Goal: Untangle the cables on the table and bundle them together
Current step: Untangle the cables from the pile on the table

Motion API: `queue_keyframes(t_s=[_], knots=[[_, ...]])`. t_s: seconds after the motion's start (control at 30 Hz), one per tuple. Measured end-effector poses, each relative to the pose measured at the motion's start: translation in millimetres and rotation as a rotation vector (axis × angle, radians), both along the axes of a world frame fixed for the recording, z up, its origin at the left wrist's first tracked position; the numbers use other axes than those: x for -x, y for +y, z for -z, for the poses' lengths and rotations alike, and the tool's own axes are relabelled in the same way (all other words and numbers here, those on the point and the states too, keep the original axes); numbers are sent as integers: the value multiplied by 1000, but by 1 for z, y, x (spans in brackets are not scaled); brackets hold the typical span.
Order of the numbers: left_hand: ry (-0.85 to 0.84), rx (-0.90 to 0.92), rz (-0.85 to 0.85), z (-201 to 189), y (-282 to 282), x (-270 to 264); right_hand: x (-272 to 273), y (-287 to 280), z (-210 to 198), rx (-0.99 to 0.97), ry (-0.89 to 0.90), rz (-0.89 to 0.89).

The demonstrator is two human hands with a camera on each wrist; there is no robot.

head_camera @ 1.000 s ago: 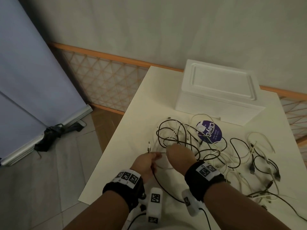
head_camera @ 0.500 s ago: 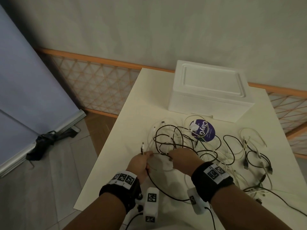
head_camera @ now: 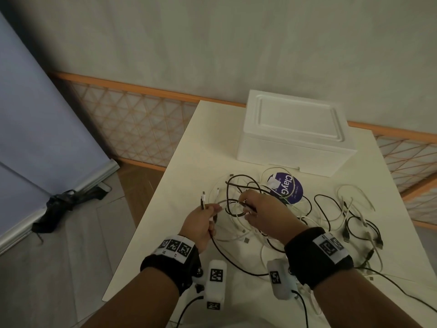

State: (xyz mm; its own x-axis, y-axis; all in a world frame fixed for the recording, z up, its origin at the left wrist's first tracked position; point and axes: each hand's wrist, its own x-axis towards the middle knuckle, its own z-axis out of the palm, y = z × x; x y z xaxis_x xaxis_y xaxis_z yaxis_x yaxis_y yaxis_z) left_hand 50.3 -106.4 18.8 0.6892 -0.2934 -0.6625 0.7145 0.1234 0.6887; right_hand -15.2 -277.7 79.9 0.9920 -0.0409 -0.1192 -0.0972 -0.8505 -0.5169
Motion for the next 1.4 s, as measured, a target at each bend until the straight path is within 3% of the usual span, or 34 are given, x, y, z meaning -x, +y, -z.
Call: queue_keyframes(t_s=[0.1,0.23,0.33,0.47,0.53,0.7,0.9,1.07,1.2,1.3,1.4], knots=[[-31,26,33,-10,-4,4,-2,-1,-9,79,-78,8],[-109,160,71,-31,-12,11,-6,-1,-23,-21,-278,-3],[-224,235,125,-50,-22,16,-11,5,-33,-87,-212,39],[-250,314,167,-64,-31,19,-11,9,-38,-431,-175,251],[-261,316,203,-65,-31,20,-10,9,-40,-507,-193,279],[-365,196,192,-58,-31,23,-5,12,-35,-427,-252,258],[-354,252,50,-60,-31,20,8,12,-17,-339,-87,163],[-360,301,41,-62,-36,26,9,15,-19,-222,-187,123],[-294,364,44,-55,-38,24,7,22,-26,-264,-235,79],[-206,442,-16,-56,-35,18,8,21,-25,-188,-82,-26],[-76,573,-282,-59,-17,-5,14,7,-18,-55,87,-84]])
